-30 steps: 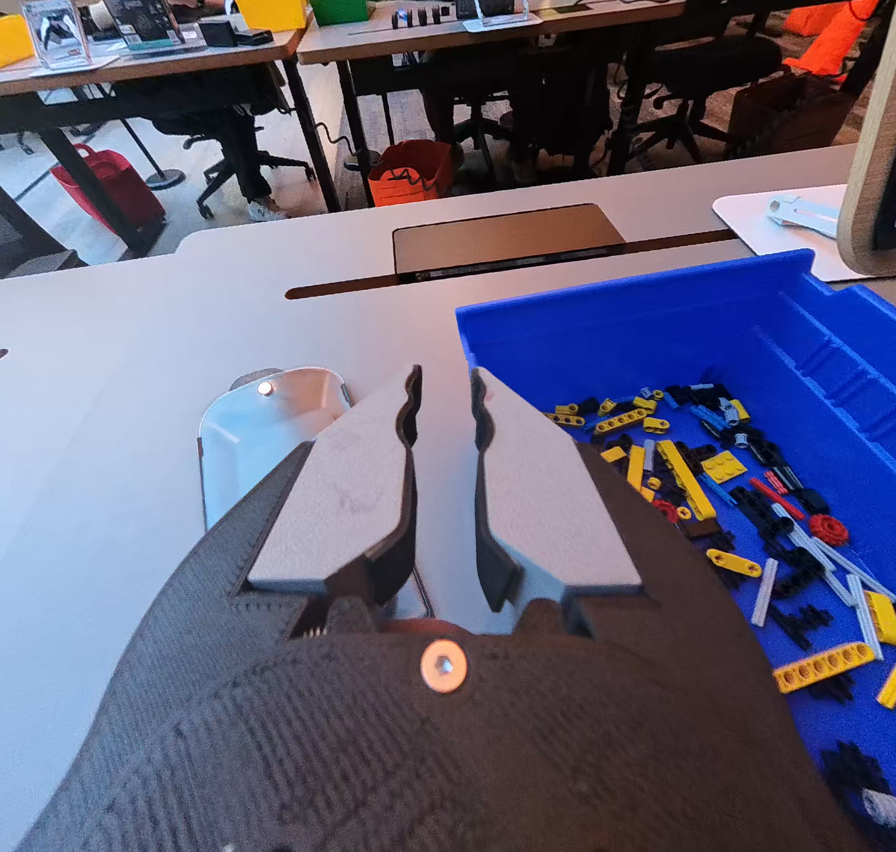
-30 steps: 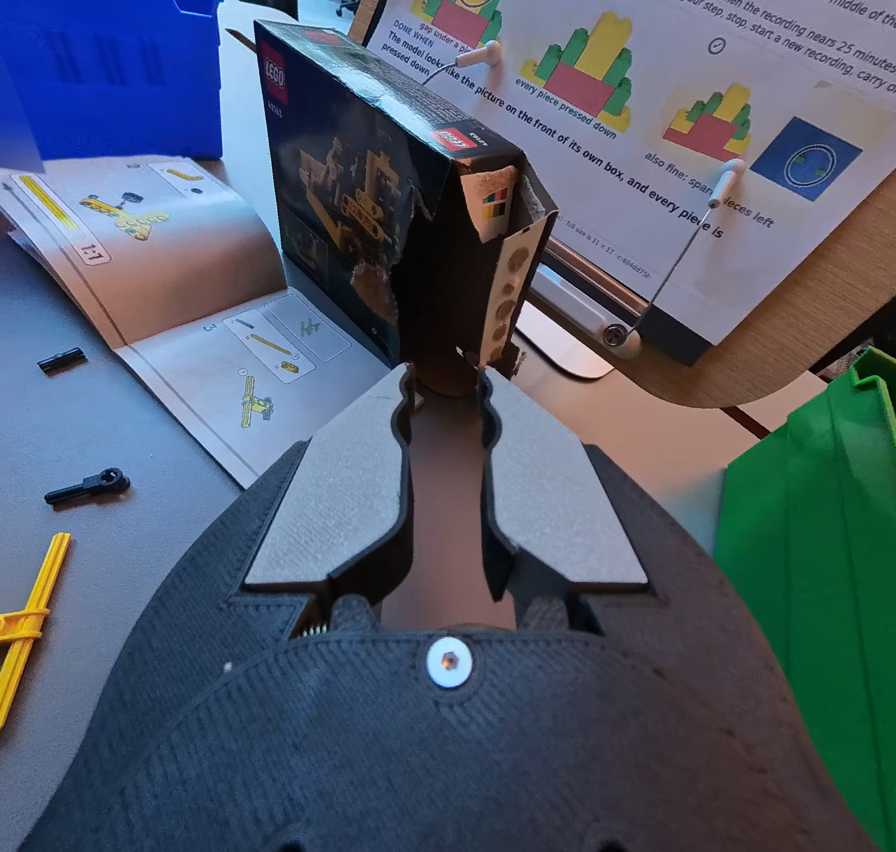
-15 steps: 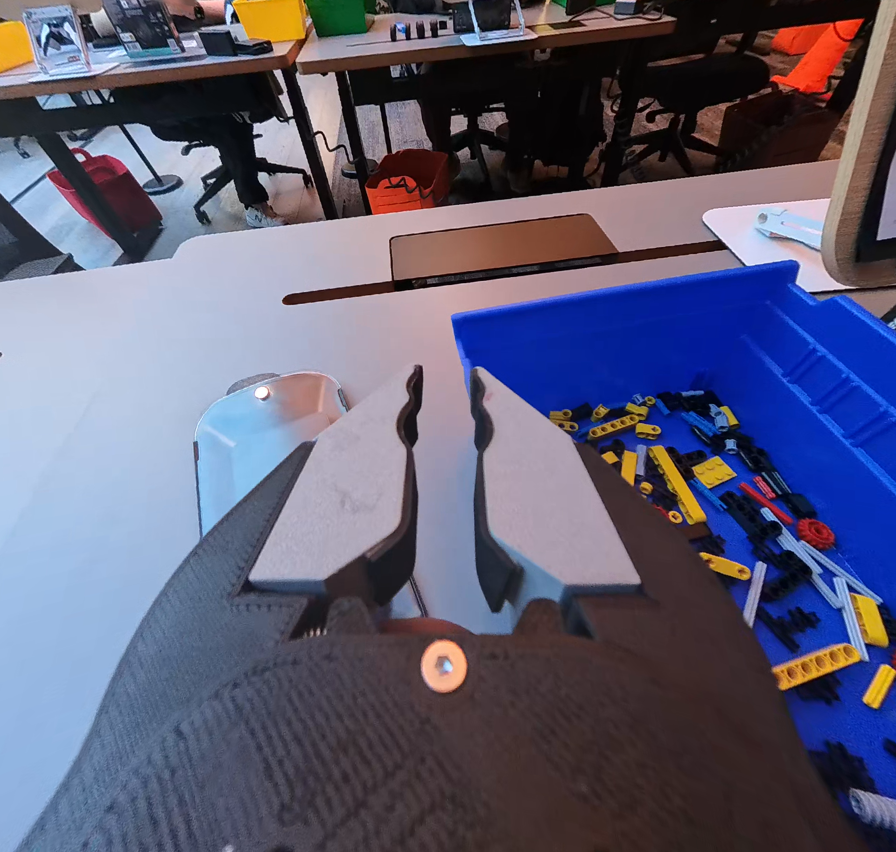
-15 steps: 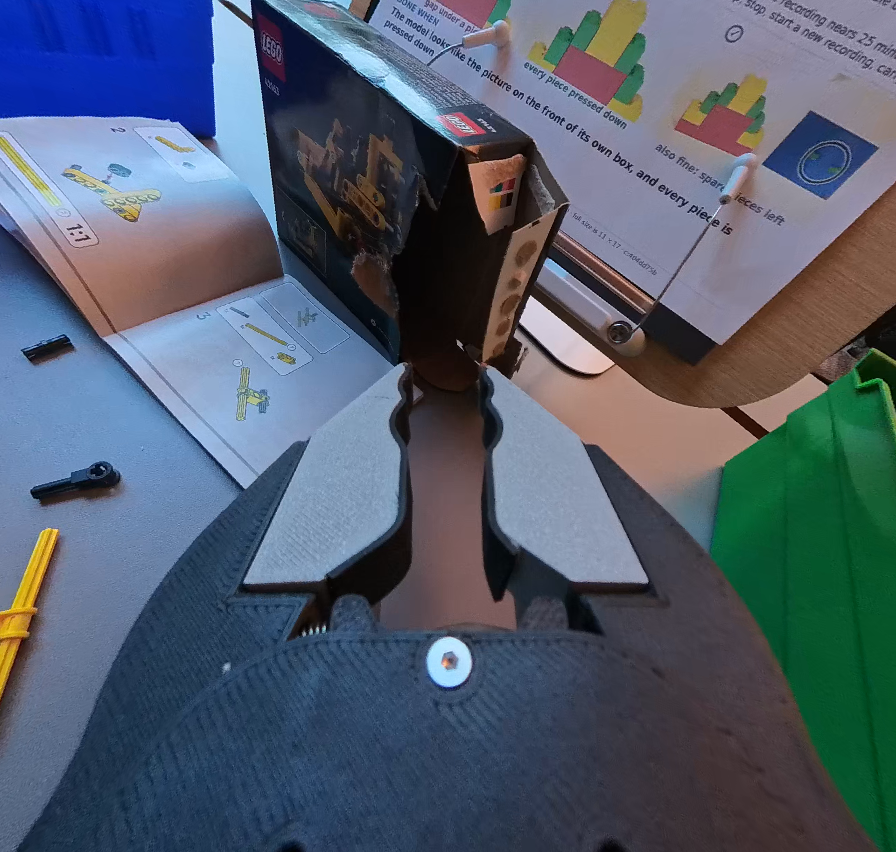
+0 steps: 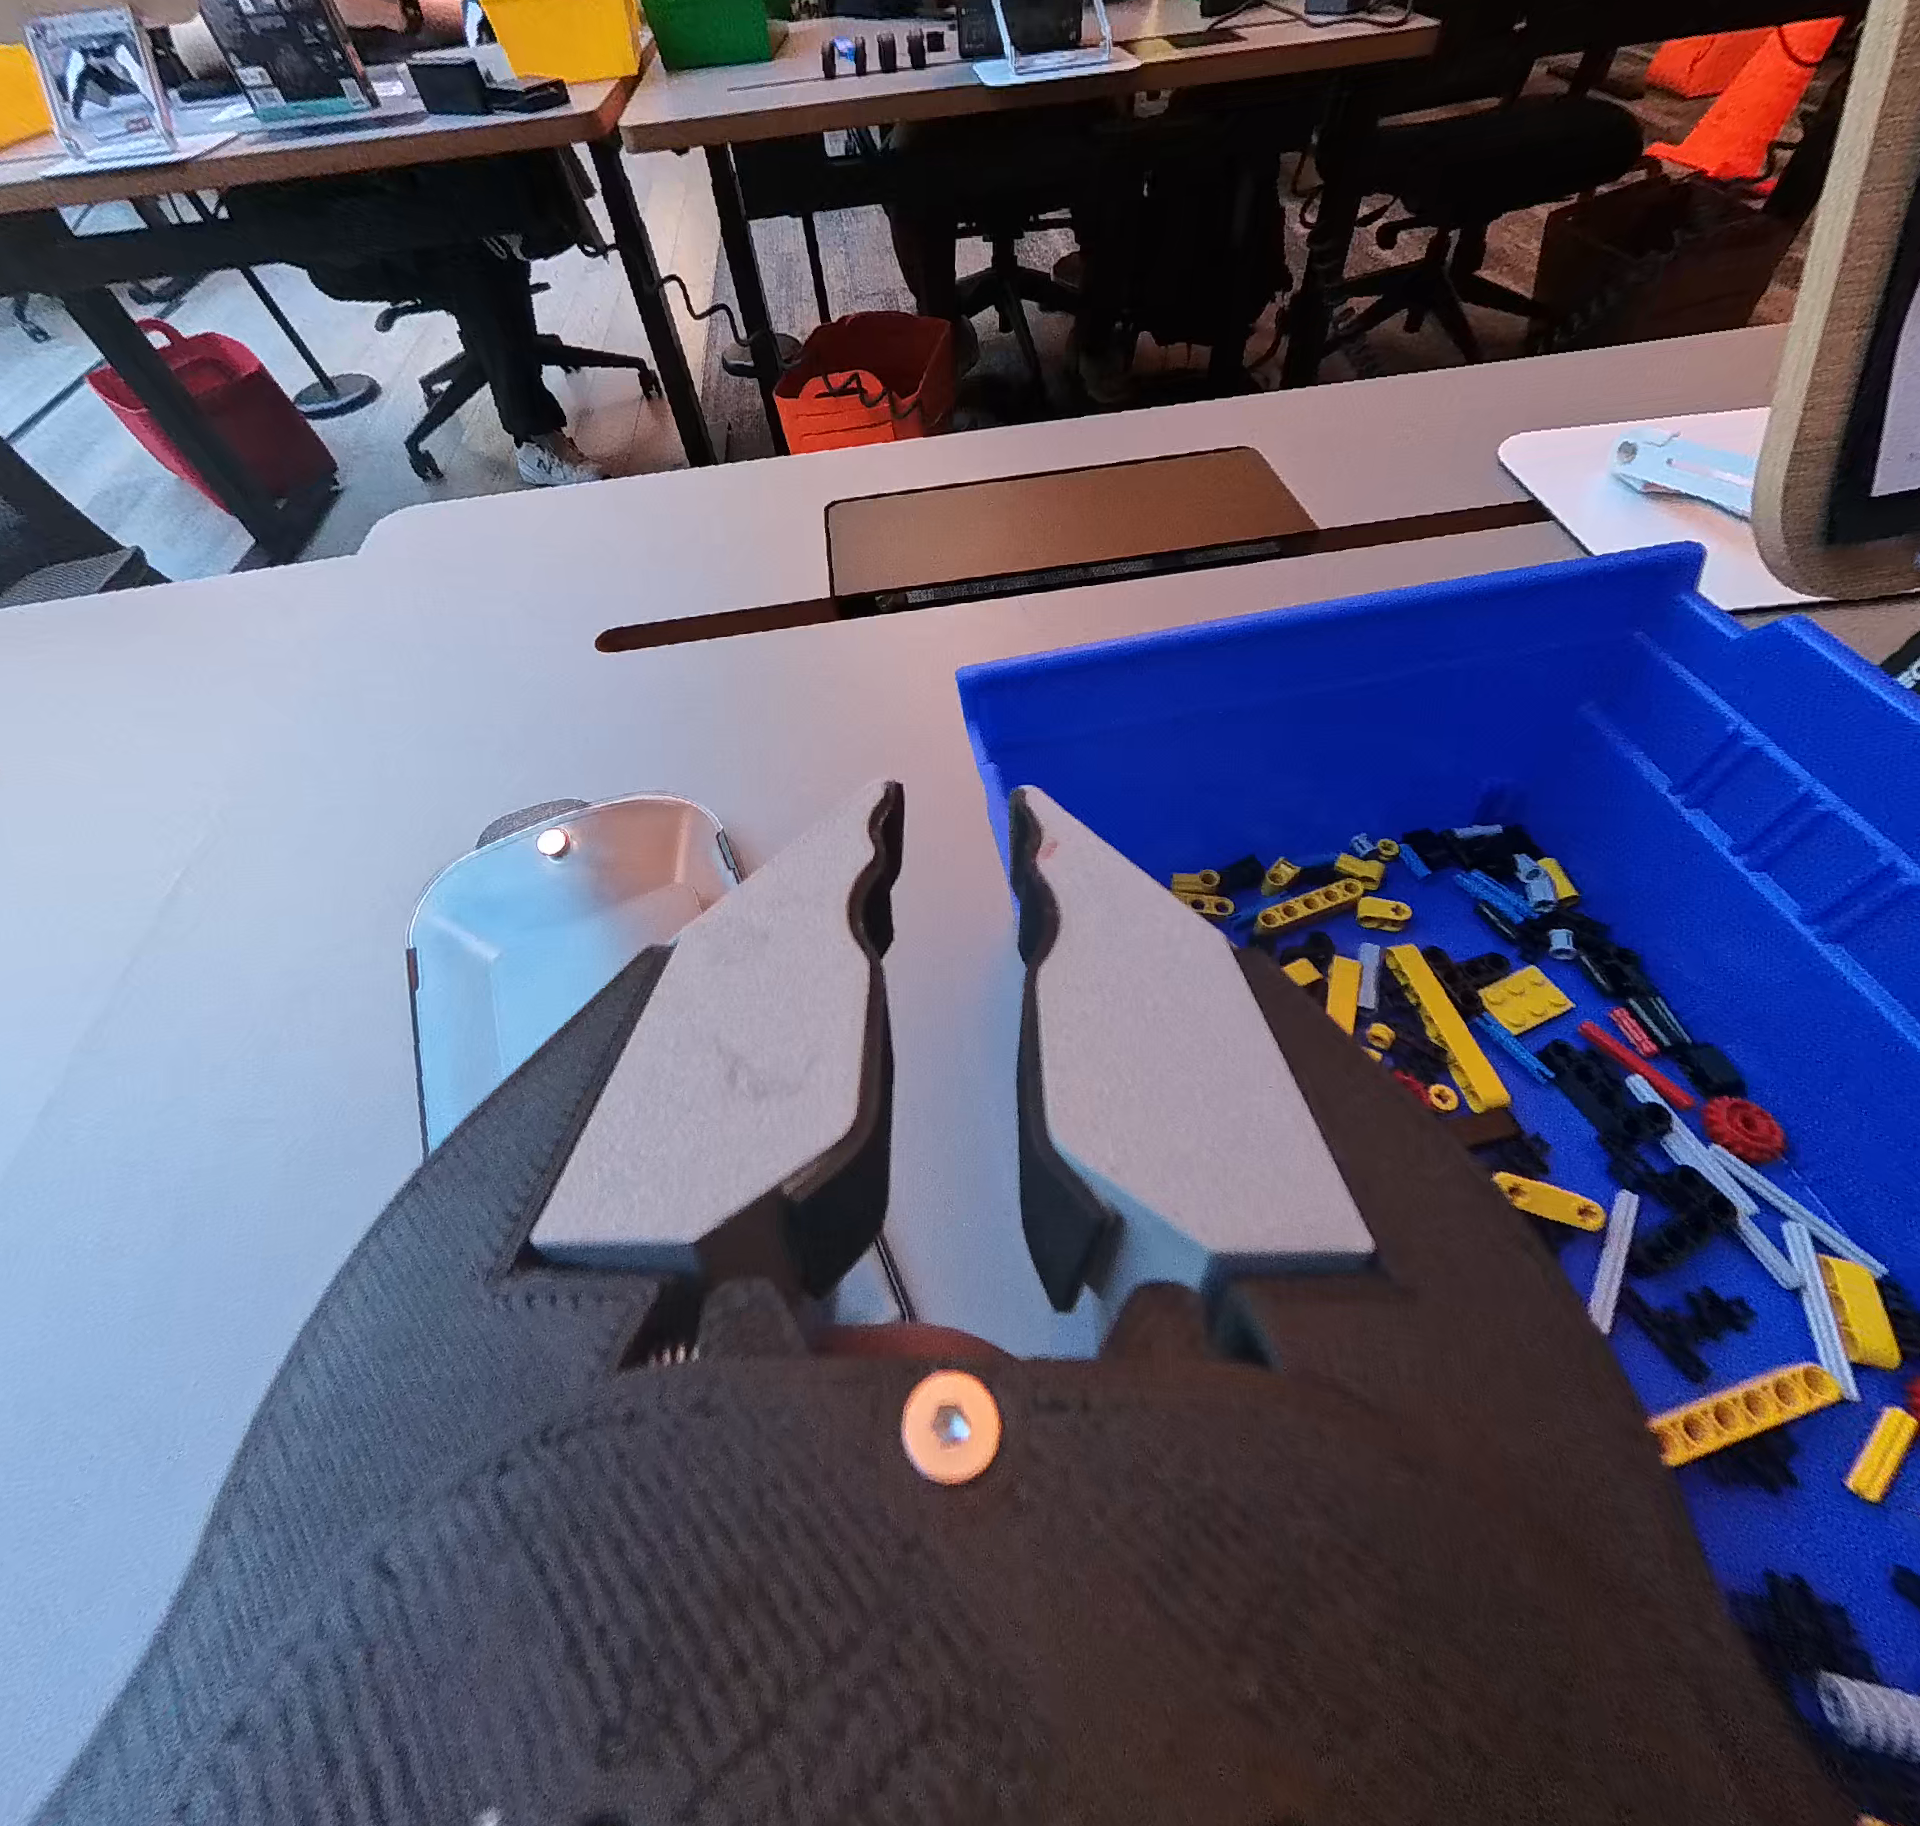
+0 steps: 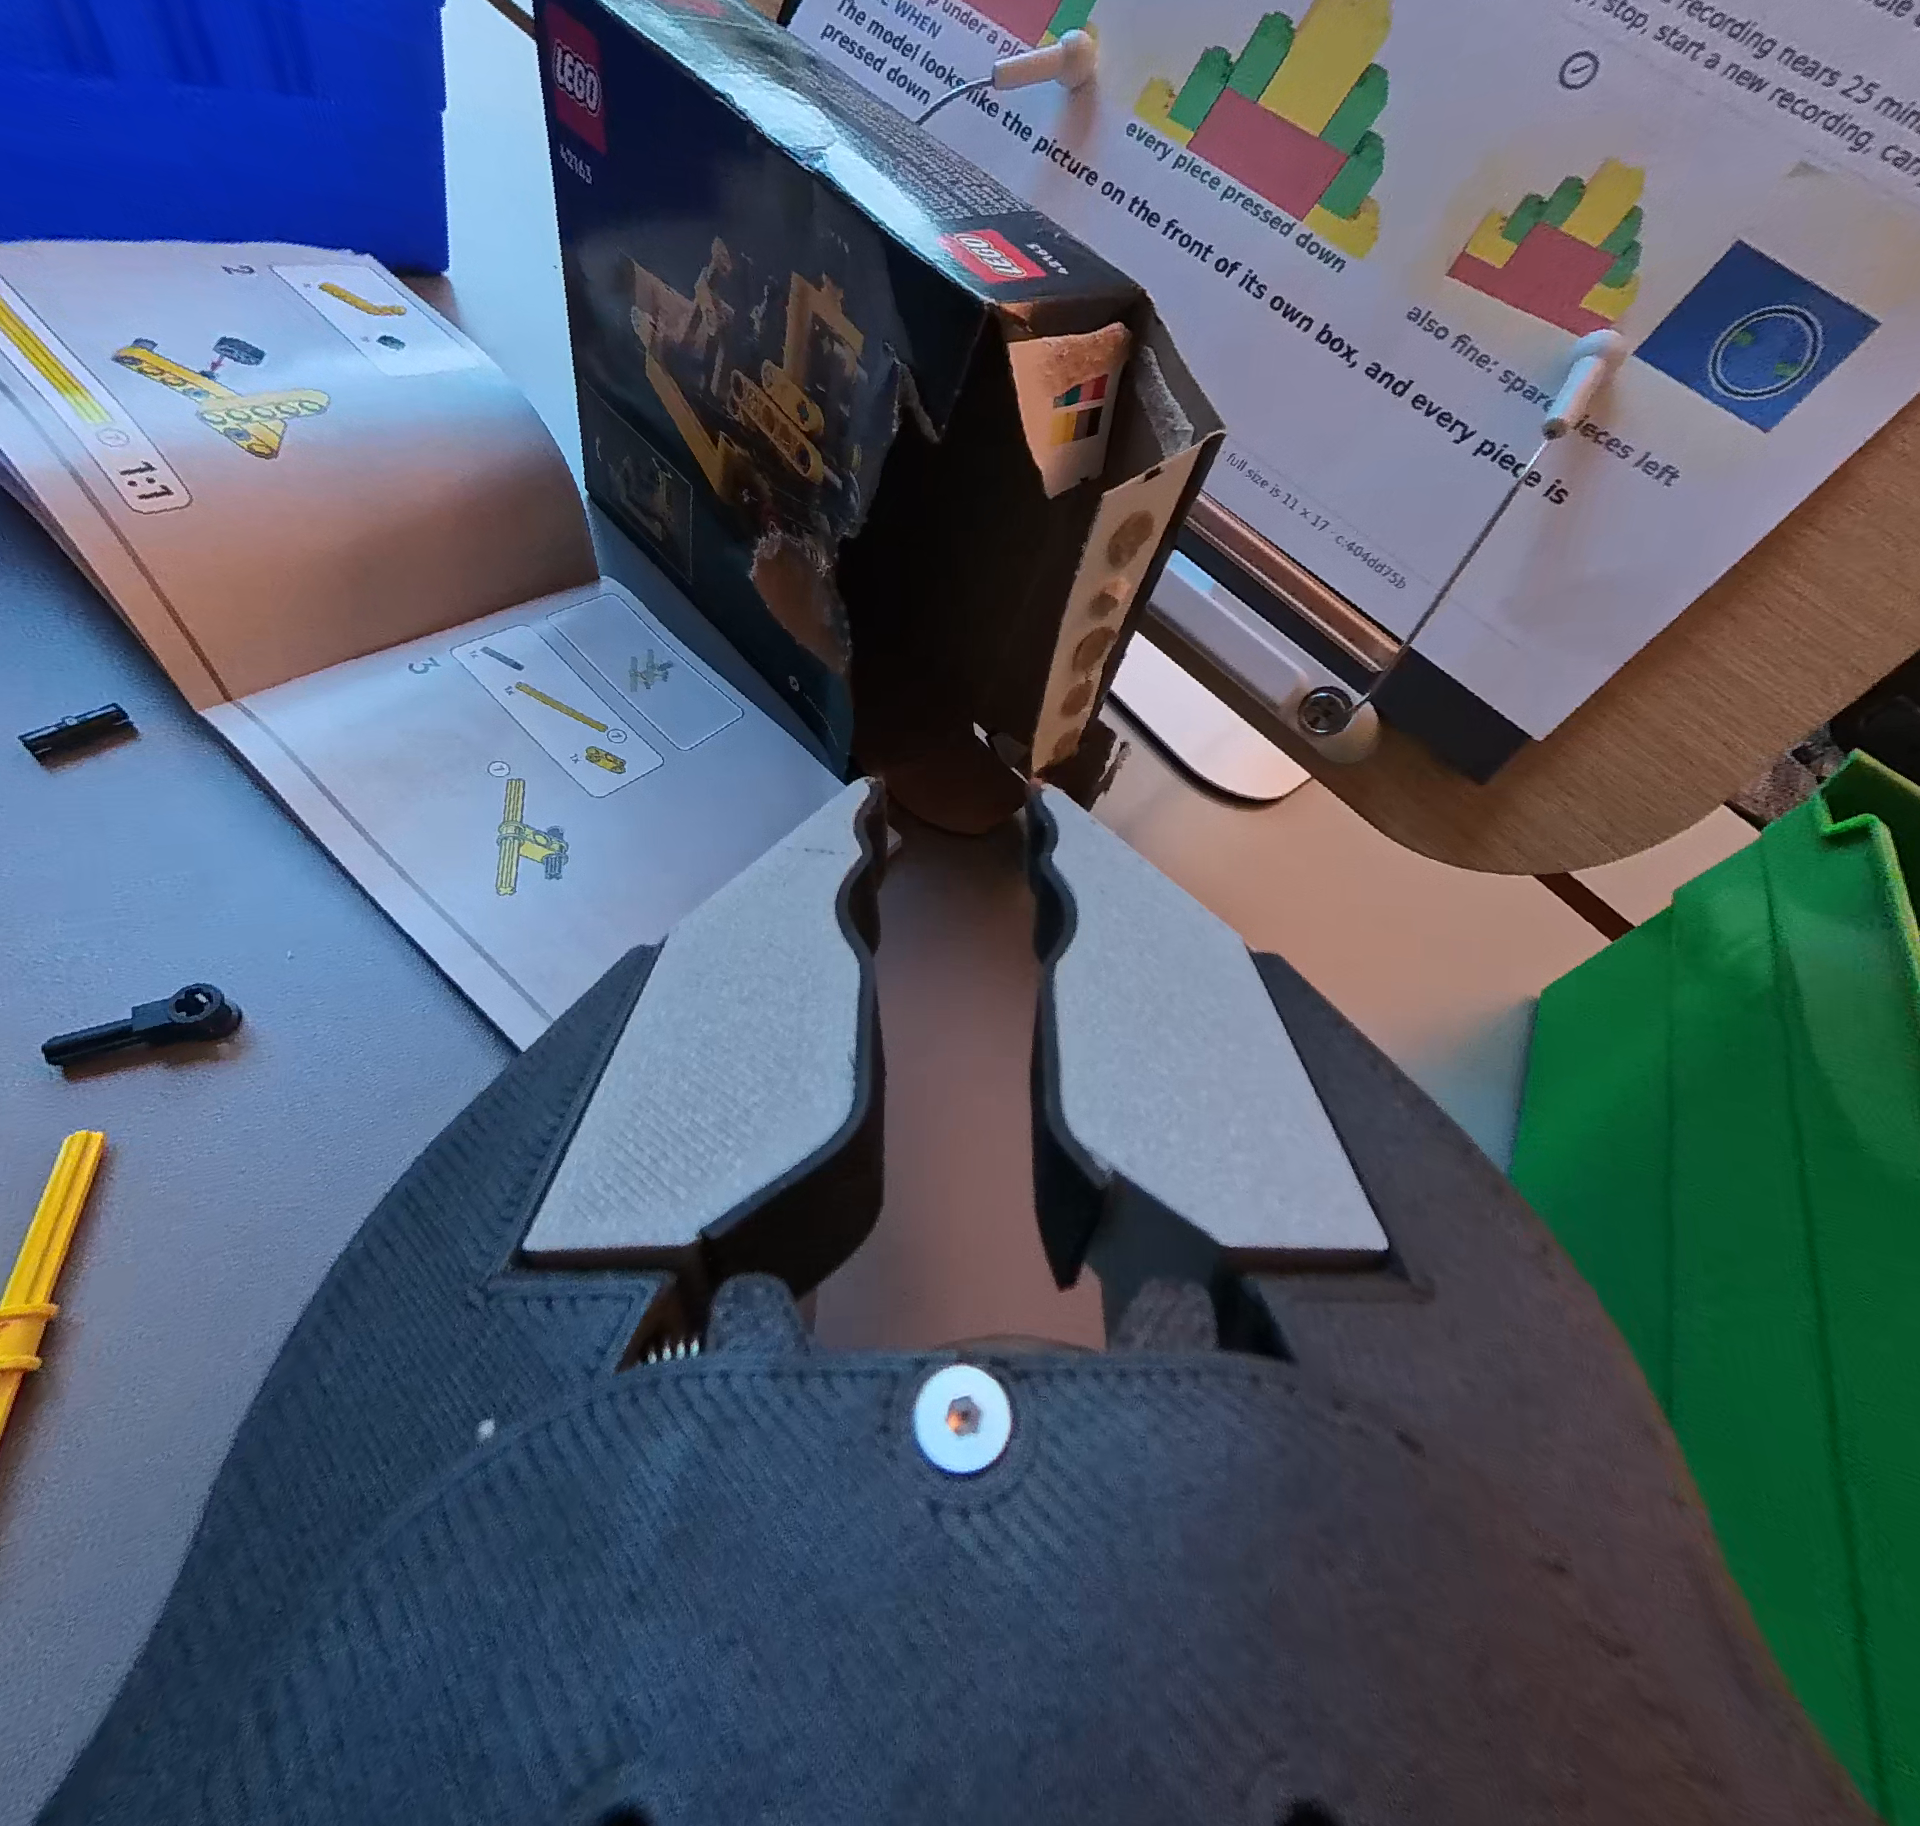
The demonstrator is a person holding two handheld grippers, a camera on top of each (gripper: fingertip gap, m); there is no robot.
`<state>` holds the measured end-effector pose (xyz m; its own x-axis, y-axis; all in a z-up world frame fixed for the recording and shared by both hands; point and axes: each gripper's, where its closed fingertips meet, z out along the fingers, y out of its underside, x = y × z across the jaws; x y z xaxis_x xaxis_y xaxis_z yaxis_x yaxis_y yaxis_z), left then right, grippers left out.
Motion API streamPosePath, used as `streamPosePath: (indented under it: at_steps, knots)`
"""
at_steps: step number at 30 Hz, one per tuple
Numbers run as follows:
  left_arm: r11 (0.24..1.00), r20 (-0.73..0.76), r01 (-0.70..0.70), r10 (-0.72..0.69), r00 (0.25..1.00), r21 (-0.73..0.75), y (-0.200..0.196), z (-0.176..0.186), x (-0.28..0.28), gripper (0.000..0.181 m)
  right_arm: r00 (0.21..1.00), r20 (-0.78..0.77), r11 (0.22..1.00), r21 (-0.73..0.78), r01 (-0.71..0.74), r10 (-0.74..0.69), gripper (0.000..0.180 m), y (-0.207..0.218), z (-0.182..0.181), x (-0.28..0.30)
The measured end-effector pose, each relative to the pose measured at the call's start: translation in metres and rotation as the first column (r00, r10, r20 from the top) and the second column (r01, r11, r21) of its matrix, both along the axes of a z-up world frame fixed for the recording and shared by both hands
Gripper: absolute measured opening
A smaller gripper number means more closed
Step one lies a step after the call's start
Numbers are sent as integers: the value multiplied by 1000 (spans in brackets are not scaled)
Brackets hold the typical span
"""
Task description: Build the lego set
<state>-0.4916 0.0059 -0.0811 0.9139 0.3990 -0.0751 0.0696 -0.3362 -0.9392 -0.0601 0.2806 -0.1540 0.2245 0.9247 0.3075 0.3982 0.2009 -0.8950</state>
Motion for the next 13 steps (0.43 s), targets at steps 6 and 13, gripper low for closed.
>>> streamPosePath:
  at_steps: [6, 13]
  knots:
    - [1000, -2, 1, -1, 1000, -4, 0, -1, 0, 18, 1000, 2, 1000, 2, -1, 1, 23, 0, 0, 0]
    - [1000, -4, 2, -2, 1000, -6, 0, -1, 1, 17, 1000, 5, 1000, 4, -1, 1, 23, -1, -1, 0]
